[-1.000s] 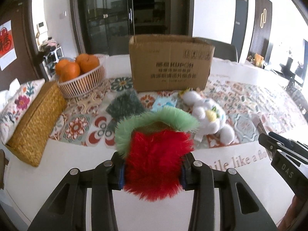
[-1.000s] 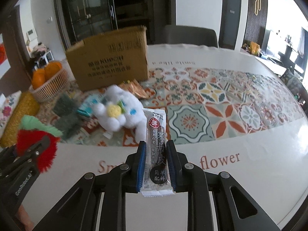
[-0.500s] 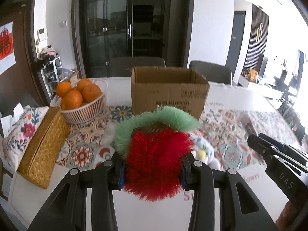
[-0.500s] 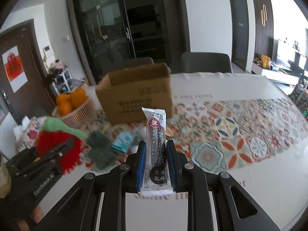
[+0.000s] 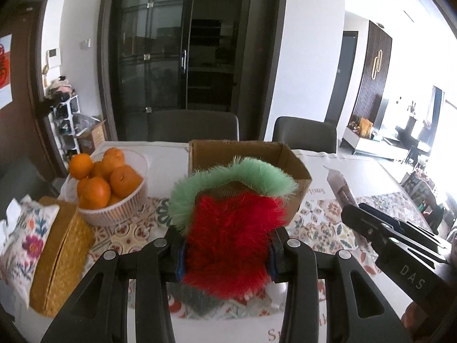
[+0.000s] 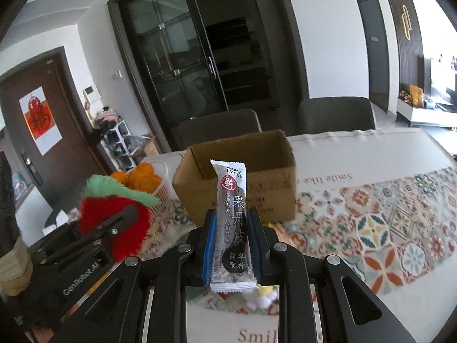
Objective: Organize soft objects
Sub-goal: 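Carry the pom-pom and snack bar over the cardboard box and release both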
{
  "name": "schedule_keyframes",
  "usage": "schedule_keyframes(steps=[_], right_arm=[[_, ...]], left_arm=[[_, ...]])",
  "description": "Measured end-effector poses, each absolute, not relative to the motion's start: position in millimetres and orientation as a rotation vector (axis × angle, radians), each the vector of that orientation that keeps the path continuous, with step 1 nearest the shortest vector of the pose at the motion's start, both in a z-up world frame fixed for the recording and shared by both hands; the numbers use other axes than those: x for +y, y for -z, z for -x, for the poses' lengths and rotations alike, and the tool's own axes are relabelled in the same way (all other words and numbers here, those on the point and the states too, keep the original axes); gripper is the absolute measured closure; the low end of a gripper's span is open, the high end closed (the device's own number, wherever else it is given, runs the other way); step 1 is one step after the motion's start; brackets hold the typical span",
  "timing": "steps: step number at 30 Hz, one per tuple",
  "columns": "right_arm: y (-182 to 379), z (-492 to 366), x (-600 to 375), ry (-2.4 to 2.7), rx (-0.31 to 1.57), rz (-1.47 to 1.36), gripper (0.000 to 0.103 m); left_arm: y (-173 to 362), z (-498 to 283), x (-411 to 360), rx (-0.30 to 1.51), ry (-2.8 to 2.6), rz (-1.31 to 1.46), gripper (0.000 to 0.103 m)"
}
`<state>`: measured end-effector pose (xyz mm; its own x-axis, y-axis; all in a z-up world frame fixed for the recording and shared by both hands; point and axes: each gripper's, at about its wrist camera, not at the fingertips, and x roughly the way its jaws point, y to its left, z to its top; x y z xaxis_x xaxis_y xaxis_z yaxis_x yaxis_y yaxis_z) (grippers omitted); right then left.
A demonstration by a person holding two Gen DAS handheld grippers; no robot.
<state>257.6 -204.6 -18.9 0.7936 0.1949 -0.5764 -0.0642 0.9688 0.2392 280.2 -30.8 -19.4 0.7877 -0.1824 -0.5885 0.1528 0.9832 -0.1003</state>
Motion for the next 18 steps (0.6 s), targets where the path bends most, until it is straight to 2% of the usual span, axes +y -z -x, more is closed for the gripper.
schedule_keyframes(steps=[18], right_arm=[[-8, -375, -214, -0.177, 0.715, -0.224, 0.080]], left_arm=[[-9, -395, -49, 0.687, 0.254, 0.005, 0.062]])
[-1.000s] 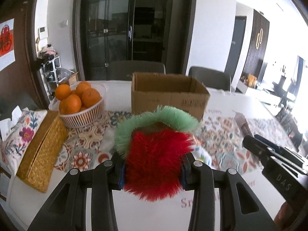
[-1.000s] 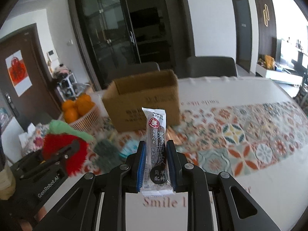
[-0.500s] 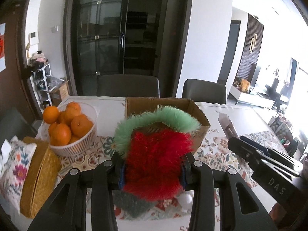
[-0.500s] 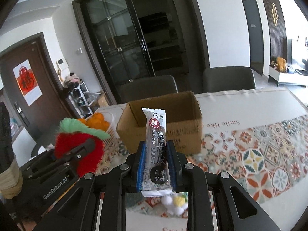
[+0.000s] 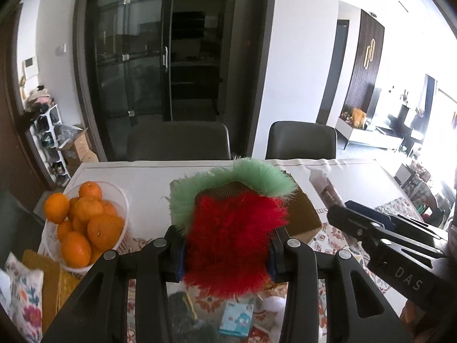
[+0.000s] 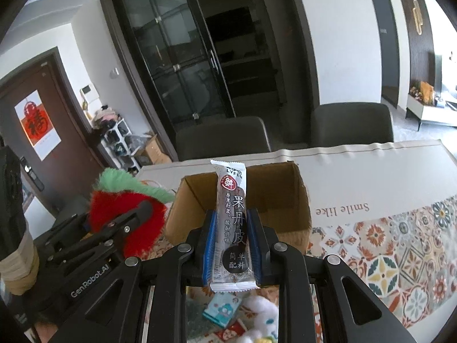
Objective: Organize soft objects
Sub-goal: 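Carry the pom-pom and snack bar over the cardboard box and release both, then move both tools back and grasp the green glove with the left gripper while the right grasps the white bunny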
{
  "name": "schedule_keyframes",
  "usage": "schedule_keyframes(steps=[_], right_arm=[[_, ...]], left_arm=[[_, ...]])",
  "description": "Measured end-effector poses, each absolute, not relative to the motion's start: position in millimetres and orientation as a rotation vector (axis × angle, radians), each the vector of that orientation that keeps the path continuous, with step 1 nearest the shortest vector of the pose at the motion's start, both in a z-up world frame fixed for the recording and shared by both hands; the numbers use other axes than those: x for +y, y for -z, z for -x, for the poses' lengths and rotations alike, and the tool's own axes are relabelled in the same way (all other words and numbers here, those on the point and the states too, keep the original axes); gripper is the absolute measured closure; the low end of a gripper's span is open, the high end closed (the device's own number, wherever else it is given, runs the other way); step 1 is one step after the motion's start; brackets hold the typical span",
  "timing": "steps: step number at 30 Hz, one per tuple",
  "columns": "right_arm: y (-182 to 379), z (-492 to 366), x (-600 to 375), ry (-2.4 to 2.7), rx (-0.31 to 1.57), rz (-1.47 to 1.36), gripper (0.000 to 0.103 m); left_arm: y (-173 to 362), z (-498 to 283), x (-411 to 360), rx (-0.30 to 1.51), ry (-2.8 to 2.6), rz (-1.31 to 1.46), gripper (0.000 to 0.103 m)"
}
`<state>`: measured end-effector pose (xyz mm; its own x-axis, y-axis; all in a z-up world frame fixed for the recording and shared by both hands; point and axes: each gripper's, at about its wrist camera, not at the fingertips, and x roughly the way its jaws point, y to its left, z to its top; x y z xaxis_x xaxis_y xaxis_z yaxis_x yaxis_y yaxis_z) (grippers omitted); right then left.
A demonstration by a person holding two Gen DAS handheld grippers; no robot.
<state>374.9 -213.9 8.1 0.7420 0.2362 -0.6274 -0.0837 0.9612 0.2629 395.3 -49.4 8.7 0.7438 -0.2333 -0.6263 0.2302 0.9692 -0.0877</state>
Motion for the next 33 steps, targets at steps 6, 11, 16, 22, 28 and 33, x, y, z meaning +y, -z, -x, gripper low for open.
schedule_keyframes(steps=[6, 11, 16, 22, 28, 33], right_arm=[[5, -421, -219, -0.187, 0.820, -0.216, 0.080], [20, -452, -220, -0.183, 0.907, -0.231, 0.080], [37, -477, -219, -0.172, 0.974, -0.220, 0.080], [54, -499, -218, -0.157, 1.045, -0.181, 0.075], [50, -495, -222, -0.133, 1.035, -0.173, 0.061], [38, -481, -222, -0.109, 0.997, -0.154, 0.052]], left_arm=[[-4, -434, -58, 0.748, 0.257, -0.023, 0.062], [10, -461, -62, 0.837, 0.264, -0.018, 0.062], [28, -491, -66, 0.941, 0.256, -0.031, 0.059], [45, -511, -73, 1.013, 0.237, -0.057, 0.041], [39, -507, -74, 0.996, 0.209, -0.080, 0.028], [28, -490, -67, 0.973, 0.175, -0.109, 0.026]])
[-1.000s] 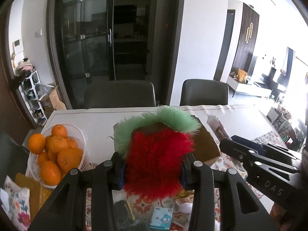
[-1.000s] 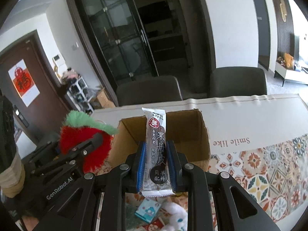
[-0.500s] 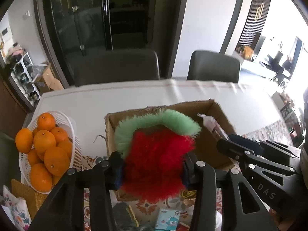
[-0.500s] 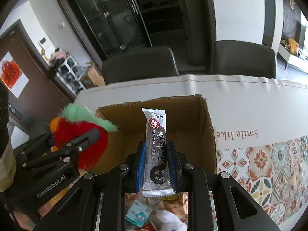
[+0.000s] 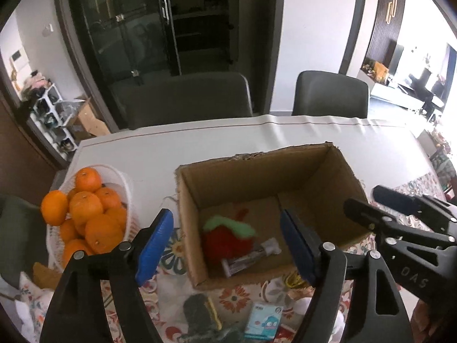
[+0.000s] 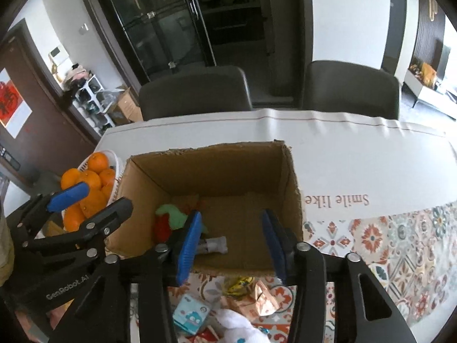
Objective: Organize soft objects
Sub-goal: 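Move both tools back and grasp the green glove with the left gripper while the right grasps the white bunny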
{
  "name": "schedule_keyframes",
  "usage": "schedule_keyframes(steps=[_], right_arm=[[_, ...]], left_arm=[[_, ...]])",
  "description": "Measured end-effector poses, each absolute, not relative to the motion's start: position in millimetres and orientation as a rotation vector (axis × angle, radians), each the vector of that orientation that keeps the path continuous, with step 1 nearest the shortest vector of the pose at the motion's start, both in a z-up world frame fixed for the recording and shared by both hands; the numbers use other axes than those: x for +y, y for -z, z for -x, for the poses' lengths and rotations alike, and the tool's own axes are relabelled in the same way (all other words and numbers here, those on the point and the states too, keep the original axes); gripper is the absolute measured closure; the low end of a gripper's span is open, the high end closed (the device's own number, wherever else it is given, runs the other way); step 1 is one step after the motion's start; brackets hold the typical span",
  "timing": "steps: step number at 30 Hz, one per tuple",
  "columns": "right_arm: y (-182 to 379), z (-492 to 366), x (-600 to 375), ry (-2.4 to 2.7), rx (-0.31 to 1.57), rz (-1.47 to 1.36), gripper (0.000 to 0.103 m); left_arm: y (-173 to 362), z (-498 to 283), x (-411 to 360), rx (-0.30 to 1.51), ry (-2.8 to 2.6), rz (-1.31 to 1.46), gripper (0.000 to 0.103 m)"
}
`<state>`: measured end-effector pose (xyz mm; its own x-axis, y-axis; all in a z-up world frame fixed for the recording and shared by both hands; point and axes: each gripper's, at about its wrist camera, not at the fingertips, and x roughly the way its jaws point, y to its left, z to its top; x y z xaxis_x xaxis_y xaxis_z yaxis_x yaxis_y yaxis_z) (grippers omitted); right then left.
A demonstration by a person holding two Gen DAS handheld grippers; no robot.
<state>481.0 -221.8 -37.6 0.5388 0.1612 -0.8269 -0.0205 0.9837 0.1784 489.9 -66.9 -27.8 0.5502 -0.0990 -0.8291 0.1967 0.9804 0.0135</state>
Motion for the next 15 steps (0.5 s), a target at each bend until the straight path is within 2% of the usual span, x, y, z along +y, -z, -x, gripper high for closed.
schedule_keyframes(steps=[9, 15], right_arm=[[25, -448, -216, -0.047, 0.967, -0.086, 0.042], [26, -430, -210, -0.030, 1.031, -0.045, 0.037]], left_arm=[[13, -457, -54, 0.947, 0.118, -0.177, 0.022], [20, -429, -42, 0.988, 0.107, -0.182, 0.021]])
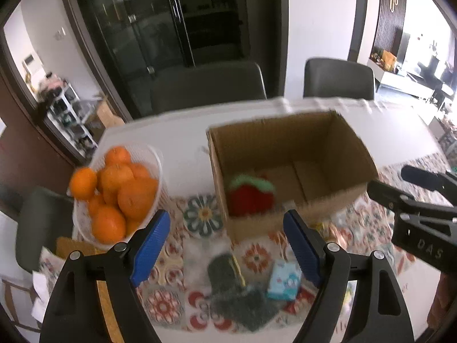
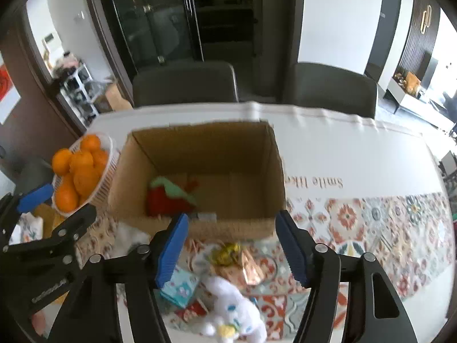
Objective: Organize soft objects
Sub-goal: 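Move both tools back and grasp the green glove with the left gripper while the right grasps the white bunny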
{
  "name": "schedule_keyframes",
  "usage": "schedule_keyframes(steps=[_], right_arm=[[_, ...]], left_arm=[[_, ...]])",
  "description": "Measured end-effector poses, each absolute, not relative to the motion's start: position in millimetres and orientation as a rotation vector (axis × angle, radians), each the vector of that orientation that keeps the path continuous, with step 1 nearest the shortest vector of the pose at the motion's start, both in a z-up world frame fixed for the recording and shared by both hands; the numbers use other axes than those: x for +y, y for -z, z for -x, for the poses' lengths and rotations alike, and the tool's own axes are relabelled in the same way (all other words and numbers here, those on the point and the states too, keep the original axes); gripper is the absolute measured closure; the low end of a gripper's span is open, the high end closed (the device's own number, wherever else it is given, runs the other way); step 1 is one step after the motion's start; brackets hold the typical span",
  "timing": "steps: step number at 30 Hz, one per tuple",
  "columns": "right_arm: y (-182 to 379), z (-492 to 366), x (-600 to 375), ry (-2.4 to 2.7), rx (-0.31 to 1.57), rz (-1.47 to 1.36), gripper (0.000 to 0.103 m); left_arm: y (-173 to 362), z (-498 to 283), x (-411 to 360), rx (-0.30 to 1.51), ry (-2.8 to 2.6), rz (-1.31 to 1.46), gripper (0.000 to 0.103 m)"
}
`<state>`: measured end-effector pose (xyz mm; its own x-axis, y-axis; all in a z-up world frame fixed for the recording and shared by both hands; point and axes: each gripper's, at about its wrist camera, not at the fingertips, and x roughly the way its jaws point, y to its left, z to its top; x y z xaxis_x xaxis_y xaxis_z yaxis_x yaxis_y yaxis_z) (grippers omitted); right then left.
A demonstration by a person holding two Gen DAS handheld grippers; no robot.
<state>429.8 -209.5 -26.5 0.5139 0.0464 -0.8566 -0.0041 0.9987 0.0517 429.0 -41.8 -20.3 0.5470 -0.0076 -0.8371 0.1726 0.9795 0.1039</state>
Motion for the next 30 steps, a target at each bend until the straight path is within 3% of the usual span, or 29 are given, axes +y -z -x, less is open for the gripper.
schedule_keyframes(steps=[30], right_arm=[[142, -388, -196, -0.045, 1.405, -0.045, 0.034]], left_arm=[[144, -368, -18, 1.368, 0.052, -0.028, 0.021]])
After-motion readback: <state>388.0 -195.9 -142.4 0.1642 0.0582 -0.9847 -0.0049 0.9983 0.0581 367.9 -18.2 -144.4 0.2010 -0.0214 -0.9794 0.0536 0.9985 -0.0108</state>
